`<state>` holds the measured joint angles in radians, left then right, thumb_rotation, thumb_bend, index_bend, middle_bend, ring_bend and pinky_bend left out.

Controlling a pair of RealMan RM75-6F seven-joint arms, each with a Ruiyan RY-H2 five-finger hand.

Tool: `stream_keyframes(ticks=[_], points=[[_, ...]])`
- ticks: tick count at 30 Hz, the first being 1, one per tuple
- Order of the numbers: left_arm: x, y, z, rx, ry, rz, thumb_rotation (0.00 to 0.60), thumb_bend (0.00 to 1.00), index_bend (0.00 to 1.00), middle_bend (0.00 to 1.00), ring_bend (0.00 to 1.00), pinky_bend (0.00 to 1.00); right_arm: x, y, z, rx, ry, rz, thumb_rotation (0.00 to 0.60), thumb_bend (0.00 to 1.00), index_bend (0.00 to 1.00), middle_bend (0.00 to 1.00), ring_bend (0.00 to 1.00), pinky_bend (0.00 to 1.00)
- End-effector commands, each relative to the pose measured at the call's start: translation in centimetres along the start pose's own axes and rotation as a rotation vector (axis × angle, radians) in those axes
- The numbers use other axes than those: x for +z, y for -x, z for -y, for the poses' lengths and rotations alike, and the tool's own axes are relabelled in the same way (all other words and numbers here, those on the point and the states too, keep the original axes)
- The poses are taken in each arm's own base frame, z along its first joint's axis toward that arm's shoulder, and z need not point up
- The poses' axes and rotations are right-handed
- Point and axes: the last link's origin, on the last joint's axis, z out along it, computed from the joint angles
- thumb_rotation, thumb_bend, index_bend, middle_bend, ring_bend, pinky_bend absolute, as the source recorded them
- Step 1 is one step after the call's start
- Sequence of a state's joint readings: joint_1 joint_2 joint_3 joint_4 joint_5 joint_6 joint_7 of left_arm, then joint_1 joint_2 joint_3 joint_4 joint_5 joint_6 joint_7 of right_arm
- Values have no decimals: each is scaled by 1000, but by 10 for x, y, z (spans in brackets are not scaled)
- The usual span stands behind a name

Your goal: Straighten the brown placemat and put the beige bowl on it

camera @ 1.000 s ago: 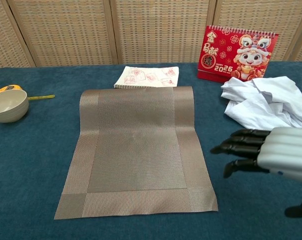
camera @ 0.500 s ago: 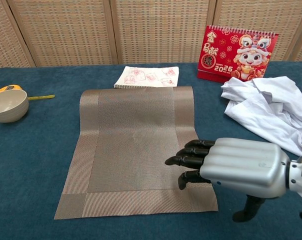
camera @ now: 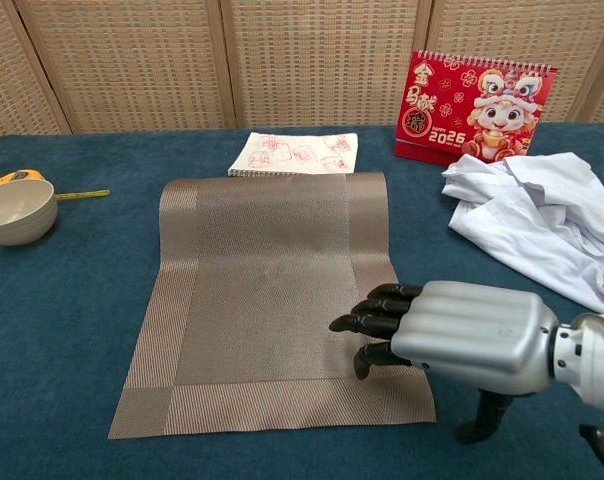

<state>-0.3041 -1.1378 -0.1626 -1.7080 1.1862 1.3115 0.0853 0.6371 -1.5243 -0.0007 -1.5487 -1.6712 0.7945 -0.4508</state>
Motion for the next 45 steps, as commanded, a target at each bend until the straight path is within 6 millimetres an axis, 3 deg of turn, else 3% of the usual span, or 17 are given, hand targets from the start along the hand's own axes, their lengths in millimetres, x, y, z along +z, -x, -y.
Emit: stream_keyframes(ticks=[1,10,18,28,32,37,39,42,45], points=[[0,0,1,-1,-3,-1,600,0,0,0,0,0,2,0,-1,2,4,-4,600,30,287,0,0,0],[1,1,1,2,-5,4,600,0,0,0,0,0,11,1,1,-13,9,-19,600,51,287,0,0,0],[2,1,1,2,-6,6,600,0,0,0,0,0,18,-2,-1,5,21,-49,600,268,287,0,0,0],[3,1,0,1,-3,12,600,0,0,0,0,0,21,-3,-3,17,27,-62,600,395,288,0,0,0],[3,1,1,1,-3,12,600,0,0,0,0,0,23,-4,-3,25,28,-68,600,506,307,0,0,0],[3,2,0,2,-1,14,600,0,0,0,0,0,21,-5,-4,32,28,-79,600,648,394,0,0,0],[3,2,0,2,0,15,600,0,0,0,0,0,20,-5,-4,33,24,-87,600,690,486,0,0,0],[3,2,0,1,0,16,600,0,0,0,0,0,17,-3,-6,28,20,-95,600,726,633,0,0,0],[3,2,0,-1,1,17,600,0,0,0,0,0,13,0,-9,27,13,-105,600,731,695,0,0,0]])
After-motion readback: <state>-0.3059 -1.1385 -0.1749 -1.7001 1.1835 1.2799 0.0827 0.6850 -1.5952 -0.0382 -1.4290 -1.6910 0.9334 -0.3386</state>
